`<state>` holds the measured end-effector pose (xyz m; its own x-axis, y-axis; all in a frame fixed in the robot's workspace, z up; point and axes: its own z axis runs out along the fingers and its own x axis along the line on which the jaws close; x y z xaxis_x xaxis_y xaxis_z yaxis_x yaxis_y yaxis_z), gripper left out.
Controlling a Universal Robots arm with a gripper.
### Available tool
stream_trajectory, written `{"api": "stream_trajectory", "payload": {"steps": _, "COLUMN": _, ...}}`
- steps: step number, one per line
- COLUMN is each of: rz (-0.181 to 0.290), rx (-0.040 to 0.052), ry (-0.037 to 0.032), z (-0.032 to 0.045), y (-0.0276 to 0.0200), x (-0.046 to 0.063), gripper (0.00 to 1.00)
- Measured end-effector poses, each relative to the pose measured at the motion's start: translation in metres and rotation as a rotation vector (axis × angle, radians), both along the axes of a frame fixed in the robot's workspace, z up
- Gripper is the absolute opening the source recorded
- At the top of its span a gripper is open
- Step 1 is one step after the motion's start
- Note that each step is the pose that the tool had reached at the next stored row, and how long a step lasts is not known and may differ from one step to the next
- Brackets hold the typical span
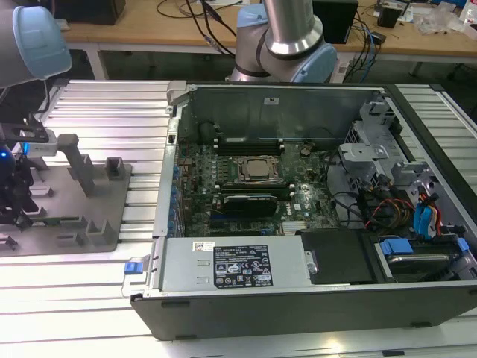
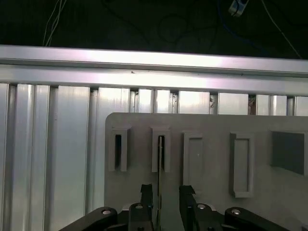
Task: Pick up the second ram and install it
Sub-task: 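Pick up the second ram and move it above second insertion slot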
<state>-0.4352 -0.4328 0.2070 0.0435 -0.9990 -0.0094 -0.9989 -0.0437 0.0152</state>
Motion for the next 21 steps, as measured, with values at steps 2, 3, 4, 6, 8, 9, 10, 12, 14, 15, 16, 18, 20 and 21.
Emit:
{"api": "stream_trajectory", "payload": {"steps": 2, "rz": 0.0, "rx": -0.0029, "ry": 0.0013, "z": -0.0022, "y": 0.0001, "x": -0.0001, "gripper": 0.35}}
{"api": "stream_trajectory", "payload": {"steps": 3, "rz": 0.0, "rx": -0.003, "ry": 0.0013, "z": -0.0022, "y": 0.0, "x": -0.0001, "gripper": 0.35}}
{"api": "stream_trajectory", "payload": {"steps": 4, "rz": 0.0, "rx": -0.0028, "ry": 0.001, "z": -0.0021, "y": 0.0001, "x": -0.0001, "gripper": 0.35}}
{"api": "stream_trajectory", "payload": {"steps": 6, "rz": 0.0, "rx": -0.0028, "ry": 0.001, "z": 0.0, "y": 0.0001, "x": -0.0001, "gripper": 0.35}}
{"api": "stream_trajectory", "payload": {"steps": 8, "rz": 0.0, "rx": -0.0028, "ry": 0.0009, "z": 0.0004, "y": 0.0001, "x": -0.0001, "gripper": 0.35}}
{"api": "stream_trajectory", "payload": {"steps": 9, "rz": 0.0, "rx": -0.0028, "ry": 0.001, "z": 0.0005, "y": 0.0001, "x": -0.0001, "gripper": 0.35}}
{"api": "stream_trajectory", "payload": {"steps": 10, "rz": 0.0, "rx": -0.0029, "ry": 0.0011, "z": 0.0006, "y": 0.0001, "x": 0.0, "gripper": 0.35}}
{"api": "stream_trajectory", "payload": {"steps": 12, "rz": 0.0, "rx": -0.0029, "ry": 0.0011, "z": 0.0006, "y": 0.0001, "x": 0.0, "gripper": 0.35}}
{"api": "stream_trajectory", "payload": {"steps": 14, "rz": 0.0, "rx": -0.0029, "ry": 0.0011, "z": 0.0007, "y": 0.0001, "x": 0.0, "gripper": 0.35}}
{"api": "stream_trajectory", "payload": {"steps": 15, "rz": 0.0, "rx": -0.0029, "ry": 0.001, "z": 0.0007, "y": 0.0001, "x": 0.0, "gripper": 0.33}}
{"api": "stream_trajectory", "payload": {"steps": 16, "rz": 0.0, "rx": -0.0029, "ry": 0.0011, "z": 0.0008, "y": 0.0001, "x": 0.0, "gripper": 0.25}}
{"api": "stream_trajectory", "payload": {"steps": 18, "rz": 0.0, "rx": 0.0, "ry": 0.0012, "z": 0.0011, "y": 0.0, "x": 0.0, "gripper": 0.25}}
{"api": "stream_trajectory", "payload": {"steps": 20, "rz": 0.0, "rx": 0.0, "ry": 0.0013, "z": 0.0012, "y": -0.0001, "x": 0.0009, "gripper": 0.25}}
{"api": "stream_trajectory", "payload": {"steps": 21, "rz": 0.0, "rx": 0.0001, "ry": 0.0011, "z": 0.001, "y": 0.0, "x": 0.0027, "gripper": 0.25}}
